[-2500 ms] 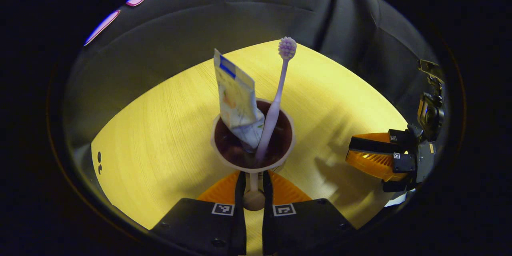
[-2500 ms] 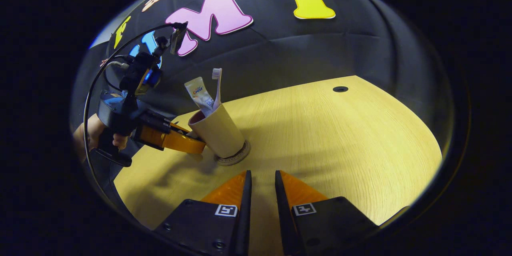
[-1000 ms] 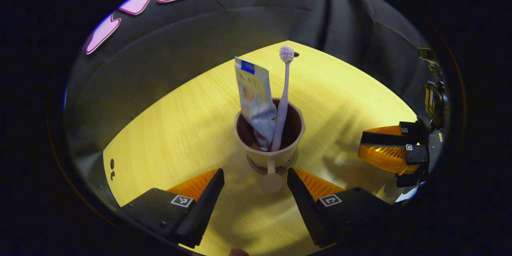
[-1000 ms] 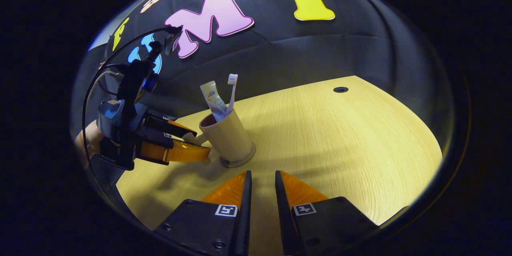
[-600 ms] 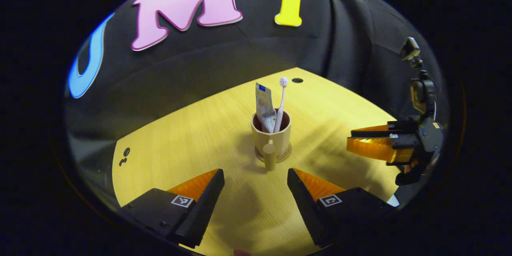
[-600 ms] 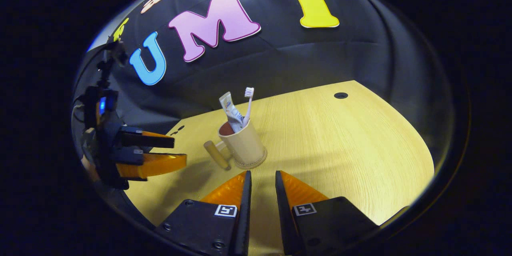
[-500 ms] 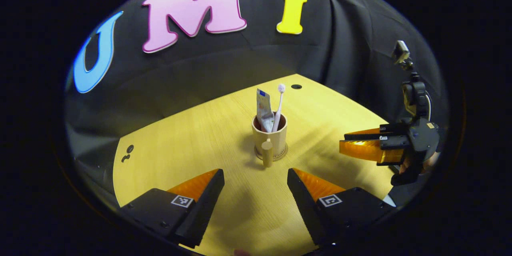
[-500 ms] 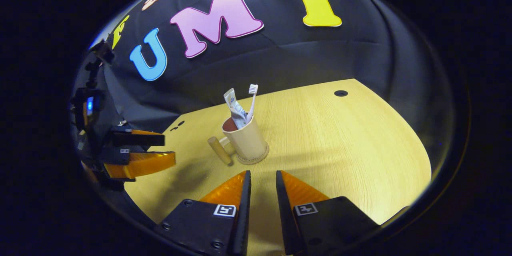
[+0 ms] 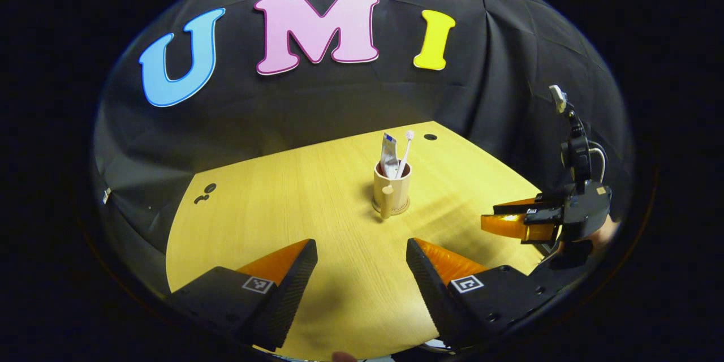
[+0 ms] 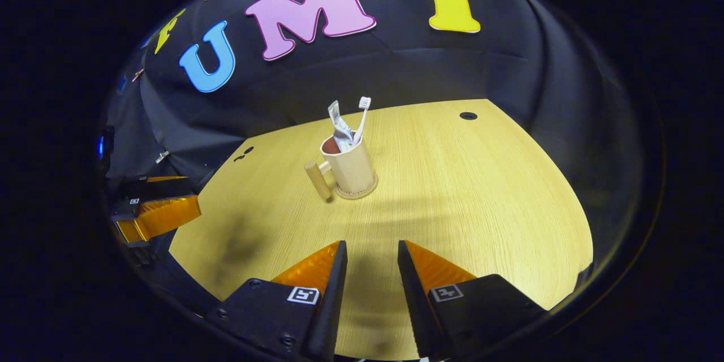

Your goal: Put the toothbrush and toothpaste on the desktop into the cup, then pick up the cup and place it on the coaster on the desktop.

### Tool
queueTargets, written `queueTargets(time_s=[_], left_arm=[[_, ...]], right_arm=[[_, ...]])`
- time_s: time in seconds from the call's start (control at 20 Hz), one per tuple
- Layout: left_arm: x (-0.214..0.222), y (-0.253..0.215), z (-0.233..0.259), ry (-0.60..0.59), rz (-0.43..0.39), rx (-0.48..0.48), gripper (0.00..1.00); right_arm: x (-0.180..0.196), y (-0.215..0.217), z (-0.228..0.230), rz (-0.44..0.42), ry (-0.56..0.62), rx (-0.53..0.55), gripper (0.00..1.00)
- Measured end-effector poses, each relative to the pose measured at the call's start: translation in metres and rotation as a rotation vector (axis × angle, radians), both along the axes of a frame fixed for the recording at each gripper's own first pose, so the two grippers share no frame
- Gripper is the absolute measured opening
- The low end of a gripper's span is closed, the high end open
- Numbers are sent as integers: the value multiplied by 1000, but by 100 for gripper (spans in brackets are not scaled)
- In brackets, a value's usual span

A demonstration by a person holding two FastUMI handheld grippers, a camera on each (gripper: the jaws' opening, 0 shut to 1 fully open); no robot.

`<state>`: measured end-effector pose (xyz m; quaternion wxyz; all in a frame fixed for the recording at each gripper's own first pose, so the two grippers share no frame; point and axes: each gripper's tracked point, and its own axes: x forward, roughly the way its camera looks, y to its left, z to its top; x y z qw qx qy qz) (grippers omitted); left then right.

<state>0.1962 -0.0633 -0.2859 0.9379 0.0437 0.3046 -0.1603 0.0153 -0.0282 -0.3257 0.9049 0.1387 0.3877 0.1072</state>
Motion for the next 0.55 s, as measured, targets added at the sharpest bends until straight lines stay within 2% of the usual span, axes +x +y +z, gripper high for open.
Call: queueTargets(time_s=[0.05, 0.15, 0.2, 0.55], left_arm=[[-6, 3, -3, 17, 4, -4, 98], [-18, 2, -1, 46, 20, -33, 98], [-25, 1, 0, 64, 26, -46, 98], [-38, 7, -1, 88, 52, -18, 98]], right_arm=[[-5, 1, 5, 11, 5, 1, 57], [-12, 3, 14, 45, 4, -2, 69], [-15, 2, 19, 53, -1, -8, 77], [-18, 4, 58, 54, -59, 10, 97]])
